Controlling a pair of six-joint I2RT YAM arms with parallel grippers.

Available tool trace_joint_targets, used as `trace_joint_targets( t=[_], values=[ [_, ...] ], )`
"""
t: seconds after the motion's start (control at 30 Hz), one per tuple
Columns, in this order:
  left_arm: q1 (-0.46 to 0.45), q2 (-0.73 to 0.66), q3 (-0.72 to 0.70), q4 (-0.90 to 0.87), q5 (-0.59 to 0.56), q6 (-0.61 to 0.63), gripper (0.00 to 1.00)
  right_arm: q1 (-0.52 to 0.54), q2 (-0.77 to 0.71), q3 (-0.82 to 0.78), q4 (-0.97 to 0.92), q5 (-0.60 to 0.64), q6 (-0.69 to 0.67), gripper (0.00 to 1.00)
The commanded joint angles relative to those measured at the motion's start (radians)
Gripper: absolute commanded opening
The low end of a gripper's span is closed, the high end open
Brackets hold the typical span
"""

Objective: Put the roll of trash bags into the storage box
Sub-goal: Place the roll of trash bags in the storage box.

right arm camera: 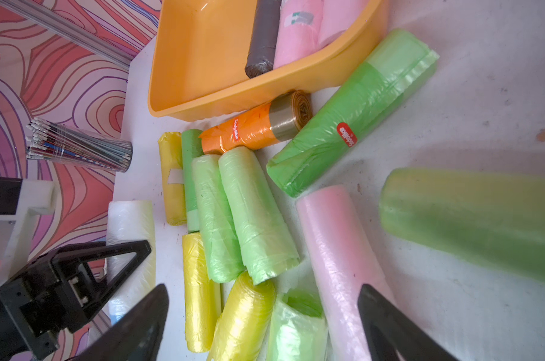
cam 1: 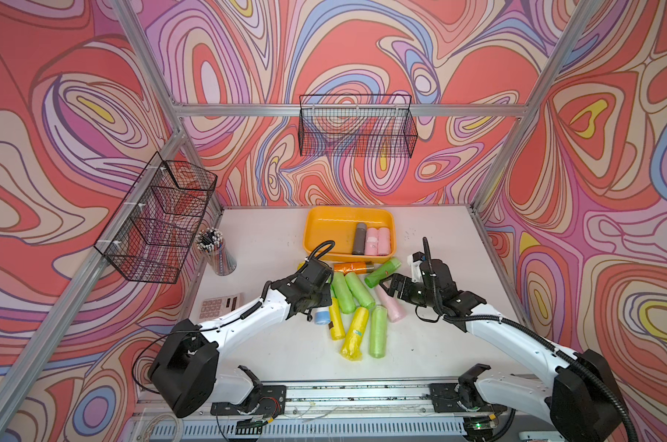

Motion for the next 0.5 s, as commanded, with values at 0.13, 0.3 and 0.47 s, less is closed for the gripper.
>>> trace_joint_targets(
  t=[0.13, 0.3, 0.47],
  values=[
    [-0.007, 0.046, 0.061, 0.03, 0.018, 0.013, 0.0, -0.003, -0.011, -0.024, 0.022, -0.005, 0.005, 0.96],
    [-0.007, 0.093, 0.105, 0.033, 0.038, 0.025, 0.0, -0.002, -0.023, -0.038, 0.031, -0.005, 0.009, 0.97],
    [-0.008, 0.127, 0.142, 0.045, 0.06, 0.024, 0.0, -0.003, -0.027, -0.064, 0.051, -0.015, 0.022, 0.97]
  ],
)
